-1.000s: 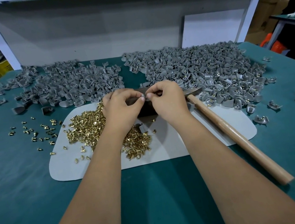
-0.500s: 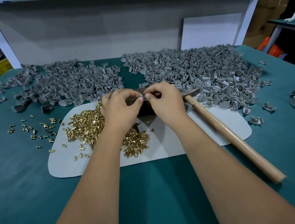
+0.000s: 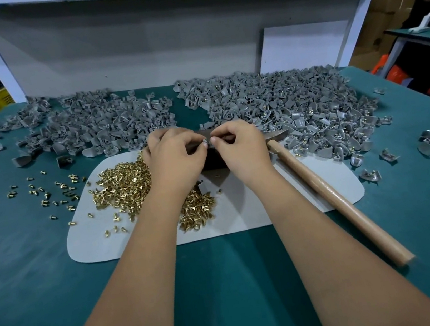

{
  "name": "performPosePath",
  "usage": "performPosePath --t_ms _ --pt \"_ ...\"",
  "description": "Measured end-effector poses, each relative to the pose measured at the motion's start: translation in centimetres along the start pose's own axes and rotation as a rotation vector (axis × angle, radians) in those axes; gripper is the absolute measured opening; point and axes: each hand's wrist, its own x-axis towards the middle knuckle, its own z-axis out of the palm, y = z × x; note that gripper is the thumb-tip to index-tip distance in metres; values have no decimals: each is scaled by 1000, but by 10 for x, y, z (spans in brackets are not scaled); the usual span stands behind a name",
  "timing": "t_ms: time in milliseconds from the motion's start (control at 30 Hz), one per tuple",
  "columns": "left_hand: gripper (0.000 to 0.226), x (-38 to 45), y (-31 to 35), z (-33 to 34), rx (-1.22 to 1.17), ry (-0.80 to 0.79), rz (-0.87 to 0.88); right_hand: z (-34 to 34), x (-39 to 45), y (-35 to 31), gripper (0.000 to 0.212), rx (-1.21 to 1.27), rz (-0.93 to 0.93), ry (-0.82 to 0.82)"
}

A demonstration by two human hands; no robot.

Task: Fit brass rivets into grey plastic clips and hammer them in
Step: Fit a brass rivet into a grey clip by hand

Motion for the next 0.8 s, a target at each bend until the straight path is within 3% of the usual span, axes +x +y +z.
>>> performPosePath --t_ms 367,800 --pt "13 -2 0 2 6 32 31 4 0 -4 7 -32 35 43" --pt "17 -2 2 2 -86 -15 -1 6 4 -18 14 -330 51 26"
